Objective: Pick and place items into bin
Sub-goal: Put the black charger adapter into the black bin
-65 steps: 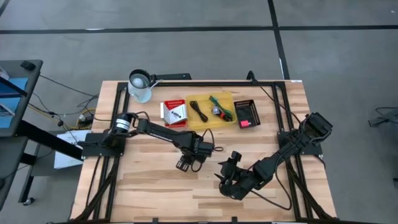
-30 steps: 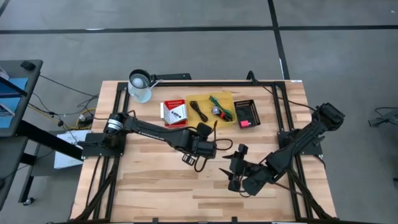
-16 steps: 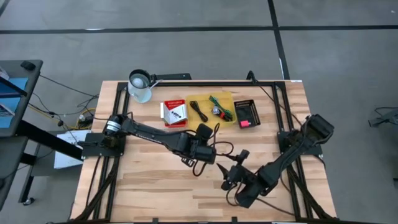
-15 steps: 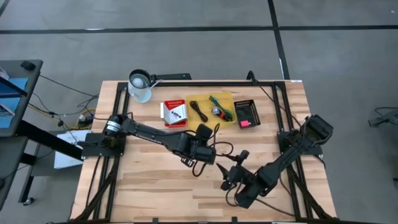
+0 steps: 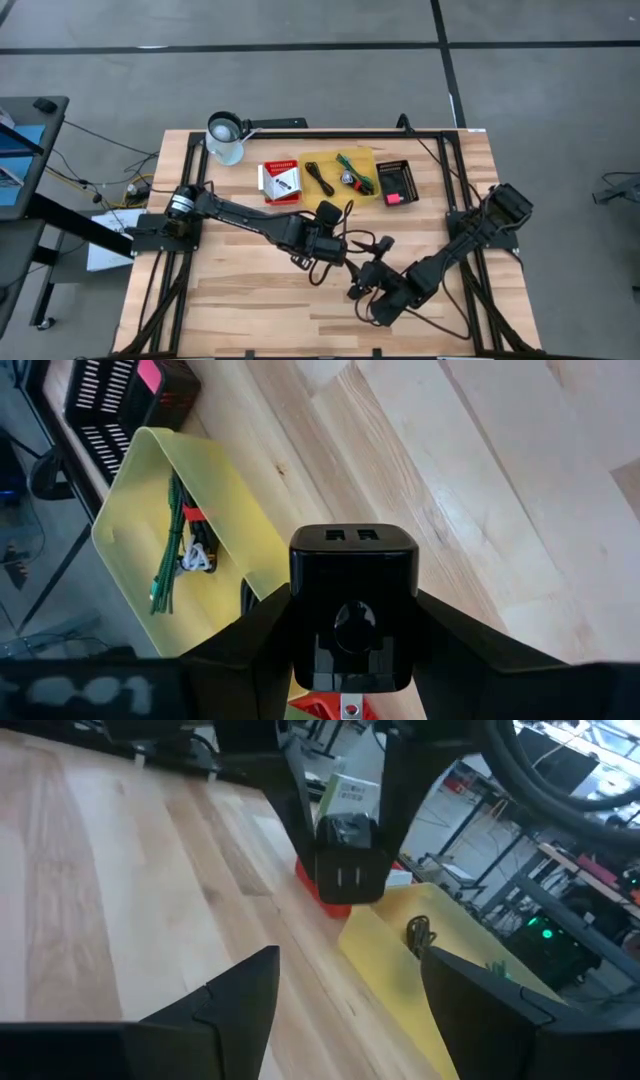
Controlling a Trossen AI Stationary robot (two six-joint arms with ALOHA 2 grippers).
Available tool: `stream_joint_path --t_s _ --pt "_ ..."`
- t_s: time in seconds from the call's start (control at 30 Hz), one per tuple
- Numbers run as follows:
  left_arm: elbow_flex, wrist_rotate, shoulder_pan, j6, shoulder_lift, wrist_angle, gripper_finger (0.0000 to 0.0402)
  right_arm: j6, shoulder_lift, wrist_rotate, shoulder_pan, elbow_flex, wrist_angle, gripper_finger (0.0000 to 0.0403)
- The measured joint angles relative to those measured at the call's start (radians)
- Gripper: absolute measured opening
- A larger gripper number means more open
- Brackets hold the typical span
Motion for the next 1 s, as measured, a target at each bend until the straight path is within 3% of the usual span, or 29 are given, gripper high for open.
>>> stream_joint_path --t_s 0.6,0.77,1.0 --pt "0.0 -0.014 -0.012 0.0 0.0 -0.004 0.0153 -0.164 0.0 0.015 -0.049 -0.006 0.002 0.0239" --pt "0.0 -0.033 -0.024 -0.008 0.0 -0.005 0.0153 -0.145 -0.097 0.048 -0.039 -0.016 -0.283 0.0239" --pt "0.031 -0.043 -0.027 -0.062 0.0 -0.014 0.0153 0.116 -0.364 -0.091 -0.028 -0.016 -0.83 0.0239"
